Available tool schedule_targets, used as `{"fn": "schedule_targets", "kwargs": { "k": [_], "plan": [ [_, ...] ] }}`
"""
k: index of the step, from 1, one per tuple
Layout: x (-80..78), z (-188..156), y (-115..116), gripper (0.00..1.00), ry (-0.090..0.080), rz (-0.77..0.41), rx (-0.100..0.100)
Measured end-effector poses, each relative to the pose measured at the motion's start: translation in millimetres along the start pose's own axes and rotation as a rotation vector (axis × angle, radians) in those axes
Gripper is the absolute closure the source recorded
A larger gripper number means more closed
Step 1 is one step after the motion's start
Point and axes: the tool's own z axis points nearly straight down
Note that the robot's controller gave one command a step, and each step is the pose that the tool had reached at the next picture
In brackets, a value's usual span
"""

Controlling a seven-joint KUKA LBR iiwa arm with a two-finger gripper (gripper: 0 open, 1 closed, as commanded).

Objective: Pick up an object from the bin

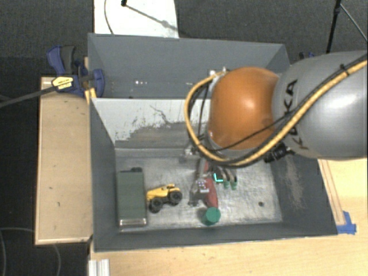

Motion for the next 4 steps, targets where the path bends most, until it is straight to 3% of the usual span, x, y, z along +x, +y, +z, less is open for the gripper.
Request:
{"fn": "schedule_targets", "kwargs": {
  "k": [1, 2, 3, 4],
  "plan": [
    [-1.8, -4, -1, 0.00, -0.008, 0.004, -0.001],
    [-3.8, 48, 55, 0.00, -0.014, -0.018, -0.002],
    [-25.3, 132, 18, 1.00, -0.011, -0.112, -0.001],
    [-25.3, 132, 18, 1.00, -0.011, -0.110, -0.001]
  ]
}}
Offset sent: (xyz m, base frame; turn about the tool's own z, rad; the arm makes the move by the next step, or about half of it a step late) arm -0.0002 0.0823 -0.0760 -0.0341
